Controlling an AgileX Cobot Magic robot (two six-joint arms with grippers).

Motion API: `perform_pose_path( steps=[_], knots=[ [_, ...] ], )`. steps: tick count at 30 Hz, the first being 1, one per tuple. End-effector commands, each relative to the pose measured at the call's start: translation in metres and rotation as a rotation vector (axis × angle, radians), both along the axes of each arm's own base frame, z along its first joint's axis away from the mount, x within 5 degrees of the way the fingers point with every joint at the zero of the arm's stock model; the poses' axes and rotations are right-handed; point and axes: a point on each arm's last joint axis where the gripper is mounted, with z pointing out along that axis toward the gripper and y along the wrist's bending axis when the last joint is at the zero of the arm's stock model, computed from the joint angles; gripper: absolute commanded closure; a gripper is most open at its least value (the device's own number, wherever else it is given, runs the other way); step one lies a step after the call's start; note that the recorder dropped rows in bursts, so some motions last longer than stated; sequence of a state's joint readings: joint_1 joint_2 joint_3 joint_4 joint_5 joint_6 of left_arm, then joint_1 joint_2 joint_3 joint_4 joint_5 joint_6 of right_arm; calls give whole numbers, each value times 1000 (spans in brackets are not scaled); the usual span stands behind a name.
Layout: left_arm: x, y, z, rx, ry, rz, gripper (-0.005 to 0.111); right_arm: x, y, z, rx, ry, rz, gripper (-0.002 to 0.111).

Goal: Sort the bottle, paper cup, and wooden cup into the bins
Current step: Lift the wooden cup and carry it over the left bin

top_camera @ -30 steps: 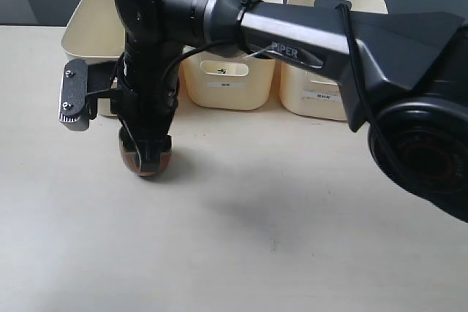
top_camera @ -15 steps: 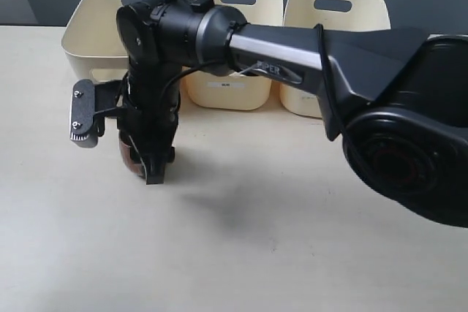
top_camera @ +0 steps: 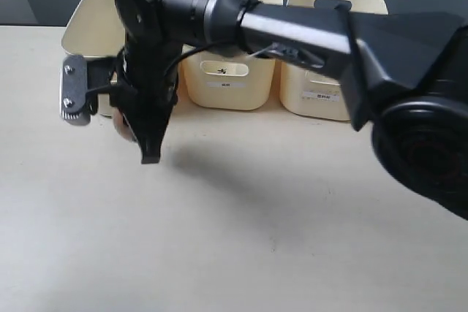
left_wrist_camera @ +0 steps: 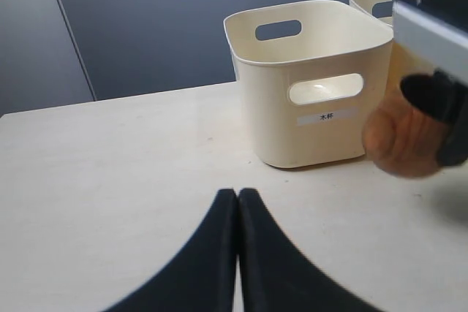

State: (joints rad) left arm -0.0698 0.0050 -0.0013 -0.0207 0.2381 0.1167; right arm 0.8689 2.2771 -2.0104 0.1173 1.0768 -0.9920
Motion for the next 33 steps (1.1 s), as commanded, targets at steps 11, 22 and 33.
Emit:
perform_pose_path(
  steps=[11, 22, 33],
  knots=[
    [0, 0, 0, -3, -3, -3, 107, 33, 6, 138, 531, -415, -154, 109],
    [0, 0, 0, -3, -3, -3, 107, 107, 13, 70, 601, -325, -397, 109],
    [0, 0, 0, -3, -3, -3, 107, 135, 10, 14, 703, -189, -502, 109]
  ],
)
